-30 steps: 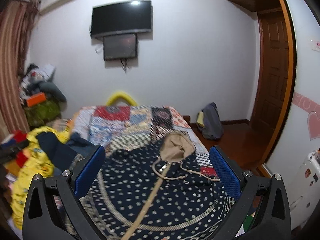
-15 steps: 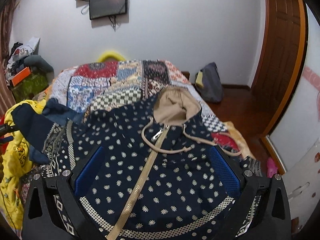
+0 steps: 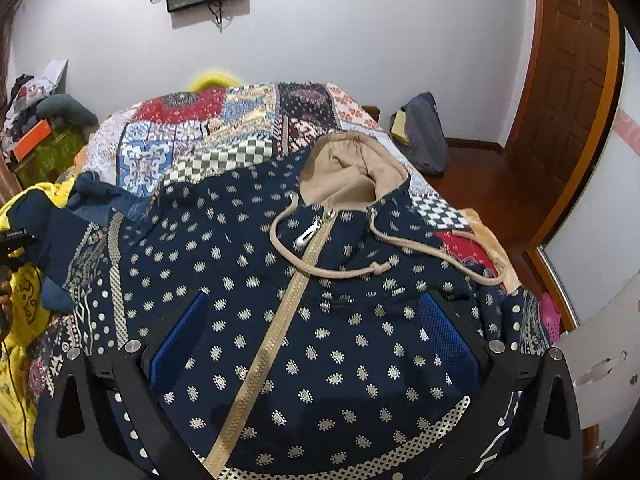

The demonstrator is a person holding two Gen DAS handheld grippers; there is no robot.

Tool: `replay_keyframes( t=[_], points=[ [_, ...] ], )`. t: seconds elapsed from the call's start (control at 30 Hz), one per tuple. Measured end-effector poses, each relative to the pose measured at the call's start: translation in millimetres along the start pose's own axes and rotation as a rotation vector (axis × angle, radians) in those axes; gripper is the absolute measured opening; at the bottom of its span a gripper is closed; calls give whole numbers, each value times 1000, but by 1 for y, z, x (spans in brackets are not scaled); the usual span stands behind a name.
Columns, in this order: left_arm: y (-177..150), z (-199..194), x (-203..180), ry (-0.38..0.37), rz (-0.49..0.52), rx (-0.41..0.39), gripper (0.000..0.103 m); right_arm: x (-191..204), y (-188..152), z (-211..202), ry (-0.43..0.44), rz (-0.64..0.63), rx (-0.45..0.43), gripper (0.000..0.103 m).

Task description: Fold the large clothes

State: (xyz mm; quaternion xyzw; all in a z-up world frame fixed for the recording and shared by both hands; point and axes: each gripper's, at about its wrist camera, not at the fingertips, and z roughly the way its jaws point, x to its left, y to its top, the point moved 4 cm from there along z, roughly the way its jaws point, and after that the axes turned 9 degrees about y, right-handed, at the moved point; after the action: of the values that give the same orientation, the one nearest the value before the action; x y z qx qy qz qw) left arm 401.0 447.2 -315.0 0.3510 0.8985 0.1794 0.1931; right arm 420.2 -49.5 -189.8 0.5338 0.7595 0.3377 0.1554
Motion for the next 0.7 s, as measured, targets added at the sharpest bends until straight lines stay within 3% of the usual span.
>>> replay_keyframes(
  t=[0.03, 0.13, 0.27, 0.4, 0.5, 0.6, 0.7],
  points=[
    [0, 1, -3, 27, 25, 2, 6, -1, -1, 0, 3, 2, 5, 103],
    [3, -17, -22, 138, 144, -68, 3, -2, 0, -5, 4, 2, 1, 103],
    [8, -73, -65, 169, 283, -228, 3, -5, 4, -20, 13, 3, -21, 103],
    [11, -142, -127, 93, 390, -370, 2, -16, 12, -41, 38, 31, -55, 103],
    [-2, -199, -183, -28, 467, -455, 2, -24, 18, -56, 58, 48, -71, 103],
    [-24, -231, -228, -145, 531, -471, 2, -35, 22, -74, 73, 64, -83, 103],
    [-67, -247, -275, -265, 612, -433, 2, -44, 25, -93, 52, 42, -98, 103]
  ],
)
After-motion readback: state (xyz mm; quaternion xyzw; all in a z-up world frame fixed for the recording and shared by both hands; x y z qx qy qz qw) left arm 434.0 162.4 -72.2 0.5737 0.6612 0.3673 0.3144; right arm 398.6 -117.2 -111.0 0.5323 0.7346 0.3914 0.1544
